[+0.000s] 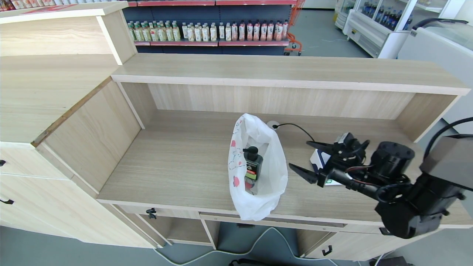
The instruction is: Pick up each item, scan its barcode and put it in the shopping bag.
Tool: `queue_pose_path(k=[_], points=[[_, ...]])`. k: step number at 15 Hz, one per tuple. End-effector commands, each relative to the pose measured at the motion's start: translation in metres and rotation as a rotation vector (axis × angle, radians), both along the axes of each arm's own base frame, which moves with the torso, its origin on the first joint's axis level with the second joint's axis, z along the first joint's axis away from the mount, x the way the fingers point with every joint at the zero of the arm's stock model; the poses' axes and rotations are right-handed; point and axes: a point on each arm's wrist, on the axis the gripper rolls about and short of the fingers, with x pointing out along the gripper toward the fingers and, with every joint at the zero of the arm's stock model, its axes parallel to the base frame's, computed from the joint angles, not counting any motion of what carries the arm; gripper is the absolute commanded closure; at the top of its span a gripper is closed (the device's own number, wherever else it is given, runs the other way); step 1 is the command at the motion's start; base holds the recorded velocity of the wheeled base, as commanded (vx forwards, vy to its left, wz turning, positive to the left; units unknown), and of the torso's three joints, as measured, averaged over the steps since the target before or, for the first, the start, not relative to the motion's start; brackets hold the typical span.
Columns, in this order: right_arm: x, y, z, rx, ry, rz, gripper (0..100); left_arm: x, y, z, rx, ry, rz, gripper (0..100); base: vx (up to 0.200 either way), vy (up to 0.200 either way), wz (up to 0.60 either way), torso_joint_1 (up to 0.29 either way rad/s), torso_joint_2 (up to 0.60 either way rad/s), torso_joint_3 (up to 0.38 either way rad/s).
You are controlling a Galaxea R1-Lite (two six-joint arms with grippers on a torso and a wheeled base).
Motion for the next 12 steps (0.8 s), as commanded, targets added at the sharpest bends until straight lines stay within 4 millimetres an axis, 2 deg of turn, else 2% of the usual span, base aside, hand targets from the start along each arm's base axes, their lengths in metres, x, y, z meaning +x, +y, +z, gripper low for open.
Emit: queue_pose_path(k=[1,2,6,7,8,9,10,12], points=[[-0.075,-0.067,0.042,0.004,-0.029,-0.196,0,0.000,0.000,0.000,0.000,0.000,0.000,0,0.000,0.000,0.00,0.000,0.00,0.000],[-0.084,-0.080,0.049,0.006,-0.053,-0.253,0,0.000,0.000,0.000,0.000,0.000,0.000,0,0.000,0.000,0.00,0.000,0.00,0.000],[-0.113,-0.126,0.057,0.026,-0.059,-0.477,0,0.000,0.000,0.000,0.000,0.000,0.000,0,0.000,0.000,0.00,0.000,0.00,0.000],[-0.120,-0.144,0.054,0.008,-0.058,-0.615,0,0.000,0.000,0.000,0.000,0.000,0.000,0,0.000,0.000,0.00,0.000,0.00,0.000],[-0.123,-0.152,0.052,-0.010,-0.057,-0.689,0,0.000,0.000,0.000,0.000,0.000,0.001,0,0.000,0.000,0.00,0.000,0.00,0.000],[-0.135,-0.174,0.038,-0.081,-0.013,-0.941,0,0.000,0.000,0.000,0.000,0.000,0.000,0,0.000,0.000,0.00,0.000,0.00,0.000],[-0.144,-0.181,0.030,-0.087,0.031,-1.042,0,0.000,0.000,0.000,0.000,0.000,0.000,0,0.000,0.000,0.00,0.000,0.00,0.000],[-0.157,-0.185,0.026,-0.085,0.062,-1.124,0,0.000,0.000,0.000,0.000,0.000,0.000,0,0.000,0.000,0.00,0.000,0.00,0.000]])
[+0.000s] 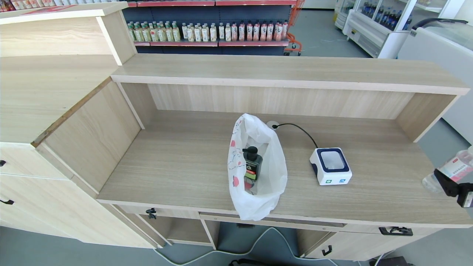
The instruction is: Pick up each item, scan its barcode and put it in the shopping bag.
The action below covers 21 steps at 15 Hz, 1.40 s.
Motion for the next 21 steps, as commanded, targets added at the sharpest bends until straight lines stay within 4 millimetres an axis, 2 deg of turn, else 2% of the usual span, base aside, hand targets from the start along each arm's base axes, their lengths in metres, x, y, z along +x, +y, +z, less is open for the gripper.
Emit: queue_pose_path(k=[1,6,8,12,21], points=[[-0.016,-0.006,-0.005,0.012,0.029,-0.075,0,0.000,0.000,0.000,0.000,0.000,-0.001,0,0.000,0.000,0.00,0.000,0.00,0.000],[-0.025,-0.016,-0.006,0.010,0.033,-0.141,0,0.000,0.000,0.000,0.006,-0.001,-0.001,0,0.000,0.000,0.00,0.000,0.00,0.000],[-0.028,-0.018,-0.005,0.014,0.027,-0.159,0,0.000,0.000,0.000,0.003,-0.001,0.001,0,0.000,-0.200,0.00,0.007,0.00,0.002],[-0.042,-0.011,-0.004,0.014,0.027,-0.175,0,0.000,0.000,0.000,0.004,-0.001,0.001,0,0.000,-0.200,0.00,0.001,0.00,0.002],[-0.048,-0.016,-0.002,-0.020,0.031,-0.214,0,0.000,0.000,0.000,0.006,-0.001,0.001,0,0.000,-0.200,0.00,0.001,0.00,0.001]])
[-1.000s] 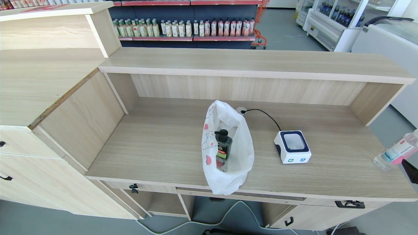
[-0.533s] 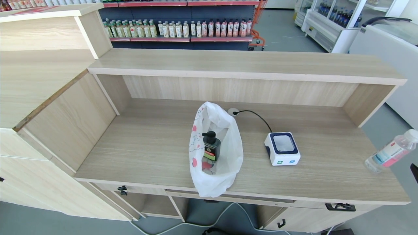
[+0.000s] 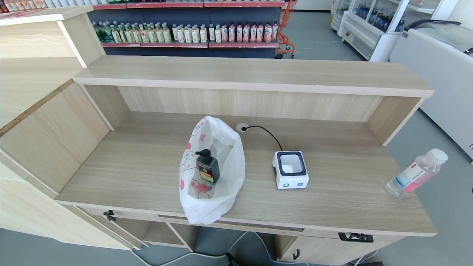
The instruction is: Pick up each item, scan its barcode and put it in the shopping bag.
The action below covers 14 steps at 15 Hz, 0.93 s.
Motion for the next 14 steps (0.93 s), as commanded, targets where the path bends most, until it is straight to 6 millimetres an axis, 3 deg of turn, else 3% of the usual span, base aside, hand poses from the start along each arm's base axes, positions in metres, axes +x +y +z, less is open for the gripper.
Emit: queue_pose_path(k=[1,5,14], points=[[-0.002,0.000,-0.002,0.011,0.026,-0.007,0,0.000,0.000,0.000,-0.002,0.000,0.000,0,0.000,-0.200,0.00,0.007,0.00,0.002],[-0.013,0.012,-0.004,0.048,0.112,0.006,0,0.000,0.000,0.000,-0.003,0.000,0.000,0,0.000,-0.200,0.00,0.000,0.00,0.001],[-0.017,0.019,-0.006,0.087,0.142,0.043,0,0.000,0.000,0.000,-0.008,0.001,0.000,0,0.000,0.000,0.00,0.000,0.00,0.000]])
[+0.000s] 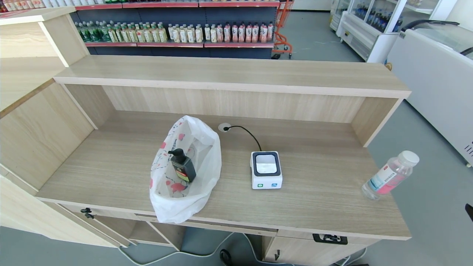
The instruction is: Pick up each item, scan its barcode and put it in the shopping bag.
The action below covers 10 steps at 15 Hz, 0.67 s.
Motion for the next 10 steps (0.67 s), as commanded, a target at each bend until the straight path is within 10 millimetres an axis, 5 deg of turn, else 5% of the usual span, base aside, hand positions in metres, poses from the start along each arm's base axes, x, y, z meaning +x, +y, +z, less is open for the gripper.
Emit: queue_pose_path(k=[1,6,10], points=[[0.003,0.000,-0.003,0.019,0.012,0.032,0,0.000,0.000,0.000,0.001,0.000,0.000,0,0.000,0.000,0.00,0.000,0.00,0.000],[0.028,-0.018,-0.010,0.051,0.023,0.091,0,0.000,0.000,0.000,0.001,0.000,0.000,0,0.000,0.000,0.00,0.000,0.00,0.000],[0.045,-0.011,-0.018,0.147,-0.029,0.156,0,0.000,0.000,0.000,0.001,0.000,0.000,0,0.000,0.000,0.00,0.000,0.00,0.000]])
